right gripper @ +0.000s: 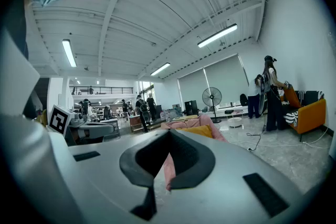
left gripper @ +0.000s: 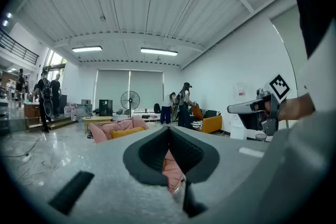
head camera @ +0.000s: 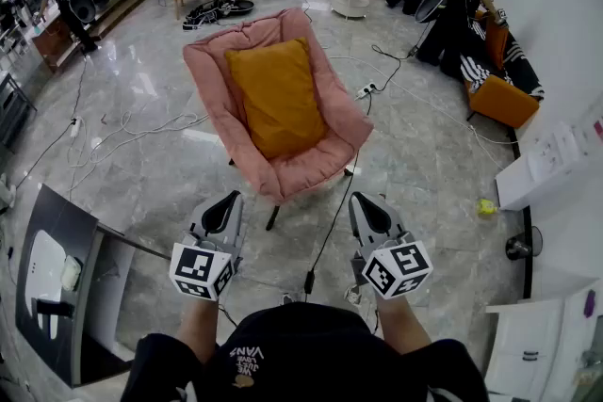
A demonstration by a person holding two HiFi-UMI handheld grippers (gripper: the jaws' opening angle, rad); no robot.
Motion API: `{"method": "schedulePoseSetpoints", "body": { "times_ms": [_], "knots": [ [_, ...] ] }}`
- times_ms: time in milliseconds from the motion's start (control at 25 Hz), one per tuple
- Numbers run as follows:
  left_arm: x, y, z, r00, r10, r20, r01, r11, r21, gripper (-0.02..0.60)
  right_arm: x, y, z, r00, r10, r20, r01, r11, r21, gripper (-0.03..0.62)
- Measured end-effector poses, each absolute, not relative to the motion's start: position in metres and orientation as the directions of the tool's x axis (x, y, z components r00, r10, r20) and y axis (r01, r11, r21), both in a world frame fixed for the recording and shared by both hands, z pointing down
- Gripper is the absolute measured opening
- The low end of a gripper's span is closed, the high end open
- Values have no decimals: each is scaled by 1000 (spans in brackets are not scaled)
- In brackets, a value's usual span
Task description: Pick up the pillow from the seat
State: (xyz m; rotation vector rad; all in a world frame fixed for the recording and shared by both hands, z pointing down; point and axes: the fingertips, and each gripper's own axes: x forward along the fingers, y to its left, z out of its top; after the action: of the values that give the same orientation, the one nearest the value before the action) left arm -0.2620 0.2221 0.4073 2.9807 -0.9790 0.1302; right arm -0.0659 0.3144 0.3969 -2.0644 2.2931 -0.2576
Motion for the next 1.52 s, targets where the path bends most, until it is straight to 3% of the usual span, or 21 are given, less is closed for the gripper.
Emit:
{"method": "schedulePoseSetpoints", "body": {
  "times_ms": [640,680,720,800,880,960,1160,1520],
  "knots": [
    [-246,205,420,836,-542,81,-544,-839,5,34,-54,294,398,-81,-994,68,-983,68,-169,5],
    [-242,202,422,837,-540,87,-543,-839,14,113,-50,290,401,-81,-994,71,-982,67,-177,6],
    [-238,199,424,837,-539,93,-543,-839,25,237,-46,287,403,-84,-994,72,-980,70,-188,12],
    [-230,193,425,835,-540,101,-546,-837,38,275,-37,278,406,-92,-993,71,-974,75,-213,181],
    [-220,187,425,830,-548,105,-553,-832,38,286,-24,270,406,-95,-993,67,-971,78,-226,201],
    [-207,180,423,821,-561,108,-567,-823,39,303,-8,261,404,-98,-993,62,-969,81,-235,261],
    [-173,155,417,771,-626,118,-634,-772,45,337,37,233,402,-135,-988,70,-963,114,-243,282],
    [-116,128,419,713,-690,123,-700,-710,72,337,104,186,401,-210,-974,84,-951,183,-249,296]
  ]
}}
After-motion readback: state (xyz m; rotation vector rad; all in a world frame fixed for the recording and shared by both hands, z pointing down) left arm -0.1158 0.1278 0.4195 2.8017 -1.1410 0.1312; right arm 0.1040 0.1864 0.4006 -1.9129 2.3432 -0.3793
